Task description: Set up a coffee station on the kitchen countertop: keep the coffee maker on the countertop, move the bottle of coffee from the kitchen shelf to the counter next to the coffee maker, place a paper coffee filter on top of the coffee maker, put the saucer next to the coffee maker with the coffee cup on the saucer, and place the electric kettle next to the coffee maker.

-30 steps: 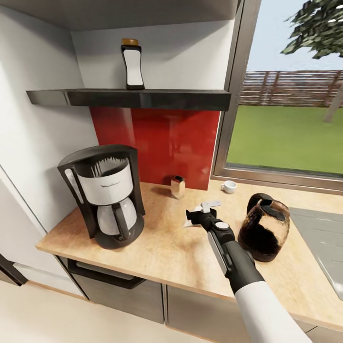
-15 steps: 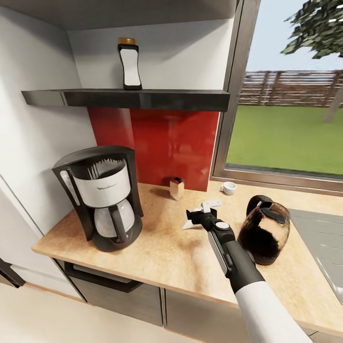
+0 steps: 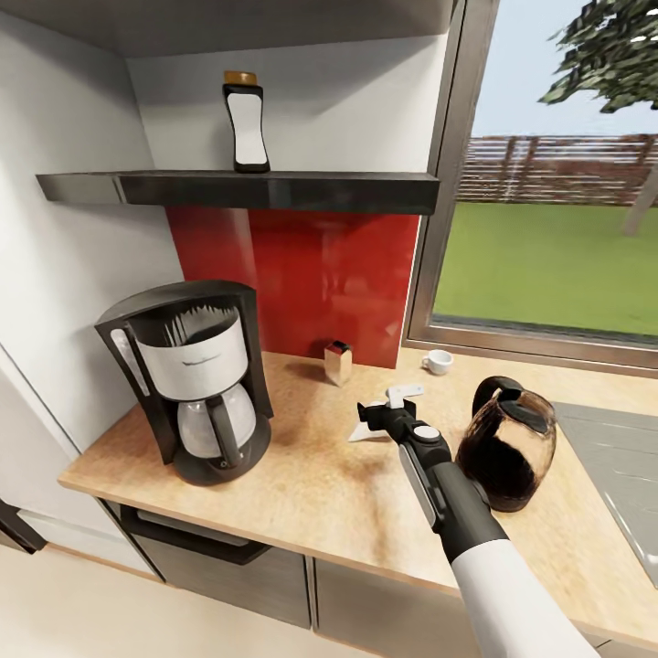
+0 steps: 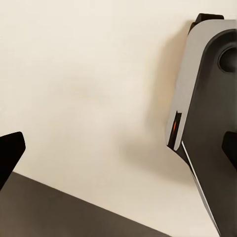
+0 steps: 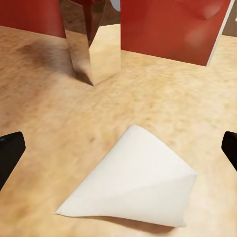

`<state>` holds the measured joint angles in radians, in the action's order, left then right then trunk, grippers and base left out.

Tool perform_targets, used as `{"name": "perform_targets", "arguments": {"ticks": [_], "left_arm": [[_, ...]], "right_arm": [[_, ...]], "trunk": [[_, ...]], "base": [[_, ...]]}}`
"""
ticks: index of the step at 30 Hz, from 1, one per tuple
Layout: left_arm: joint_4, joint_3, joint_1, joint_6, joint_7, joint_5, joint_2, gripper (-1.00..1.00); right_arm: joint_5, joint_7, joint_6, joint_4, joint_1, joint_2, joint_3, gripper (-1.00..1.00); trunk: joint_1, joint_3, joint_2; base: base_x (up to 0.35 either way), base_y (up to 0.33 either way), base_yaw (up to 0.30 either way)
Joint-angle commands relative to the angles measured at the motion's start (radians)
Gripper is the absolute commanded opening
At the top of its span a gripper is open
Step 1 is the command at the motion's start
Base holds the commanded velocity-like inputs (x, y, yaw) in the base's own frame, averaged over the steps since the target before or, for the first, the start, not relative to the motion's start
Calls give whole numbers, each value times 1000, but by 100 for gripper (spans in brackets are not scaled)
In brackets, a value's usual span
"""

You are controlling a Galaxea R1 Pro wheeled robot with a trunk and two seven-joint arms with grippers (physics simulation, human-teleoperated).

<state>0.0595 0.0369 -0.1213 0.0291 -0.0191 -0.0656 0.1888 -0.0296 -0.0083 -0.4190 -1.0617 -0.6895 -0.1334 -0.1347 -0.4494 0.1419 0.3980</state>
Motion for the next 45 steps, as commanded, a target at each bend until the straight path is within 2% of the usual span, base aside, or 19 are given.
{"name": "perform_targets", "arguments": {"ticks": [1, 12, 45], "left_arm": [[1, 3, 0, 3, -1, -7, 0, 100], [0, 4, 0, 3, -1, -8, 0, 100], [0, 4, 0, 2, -1, -8, -2, 100]], "right_arm": [[-4, -1, -6, -1, -1, 0, -1, 100], [-3, 0, -4, 97, -1, 2, -3, 100], [-3, -1, -3, 99, -1, 5, -3, 100]], "trunk": [[-1, 2, 2], [-1, 2, 2], [-1, 2, 2]], "base": [[0, 0, 0], [0, 0, 0], [42, -8, 0]]}}
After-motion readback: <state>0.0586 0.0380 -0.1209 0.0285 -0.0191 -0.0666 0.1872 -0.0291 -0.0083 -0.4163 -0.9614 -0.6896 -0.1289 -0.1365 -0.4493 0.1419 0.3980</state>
